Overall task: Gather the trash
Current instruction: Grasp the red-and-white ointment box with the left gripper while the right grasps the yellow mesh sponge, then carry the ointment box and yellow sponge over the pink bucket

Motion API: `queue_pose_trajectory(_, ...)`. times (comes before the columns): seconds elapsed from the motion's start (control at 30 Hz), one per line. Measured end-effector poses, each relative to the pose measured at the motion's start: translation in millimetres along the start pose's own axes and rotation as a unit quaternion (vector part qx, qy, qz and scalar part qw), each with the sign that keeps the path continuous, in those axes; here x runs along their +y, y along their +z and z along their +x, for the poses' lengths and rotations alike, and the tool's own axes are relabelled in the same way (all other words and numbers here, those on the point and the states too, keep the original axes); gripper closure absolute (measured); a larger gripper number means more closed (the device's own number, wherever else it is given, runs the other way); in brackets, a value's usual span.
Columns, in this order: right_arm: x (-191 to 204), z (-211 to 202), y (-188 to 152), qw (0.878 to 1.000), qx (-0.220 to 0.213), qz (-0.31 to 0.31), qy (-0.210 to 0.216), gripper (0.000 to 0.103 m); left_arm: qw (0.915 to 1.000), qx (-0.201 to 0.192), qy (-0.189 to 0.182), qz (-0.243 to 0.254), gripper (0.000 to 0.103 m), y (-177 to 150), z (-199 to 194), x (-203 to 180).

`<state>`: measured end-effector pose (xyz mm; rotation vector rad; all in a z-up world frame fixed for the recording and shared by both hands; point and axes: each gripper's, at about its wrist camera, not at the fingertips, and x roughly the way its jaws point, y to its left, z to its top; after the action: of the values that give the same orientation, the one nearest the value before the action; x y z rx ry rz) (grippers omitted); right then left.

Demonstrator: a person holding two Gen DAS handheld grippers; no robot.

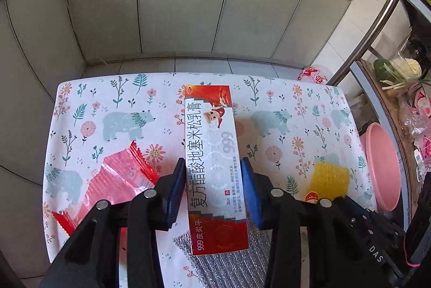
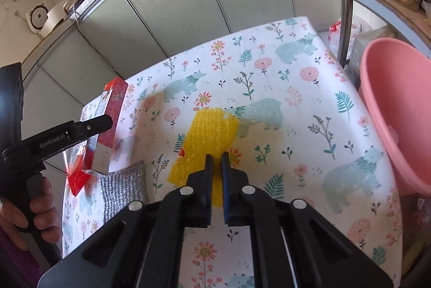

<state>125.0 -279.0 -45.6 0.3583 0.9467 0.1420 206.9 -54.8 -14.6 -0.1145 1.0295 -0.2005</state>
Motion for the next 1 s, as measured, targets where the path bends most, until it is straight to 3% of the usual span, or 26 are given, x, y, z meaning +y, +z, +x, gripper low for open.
queue_pose_trajectory(0.27, 0, -61, -10, 0.998, -0.047, -0.033, 0.007, 0.097, 0.998, -0.042, -0.038, 0.026, 0.064, -9, -46, -14)
queue_pose_trajectory(0.47, -20, -98, -18, 0.997, -0.077, -0.023, 0.005, 0.097, 0.9932, -0.075, -0.069, 0.055, 0.064, -14, -74, -44)
queue_pose_trajectory(0.67, -51, -127, -22, 0.994, -0.107, 0.003, -0.011, 0.097, 0.9854, -0.102, -0.098, 0.095, 0.064, -19, -93, -89)
queue_pose_trajectory(1.0, -111, -174, -21, 0.982, -0.164, 0.049, -0.074, 0.097, 0.9689, -0.105, -0.161, 0.156, 0.064, -22, -94, -178)
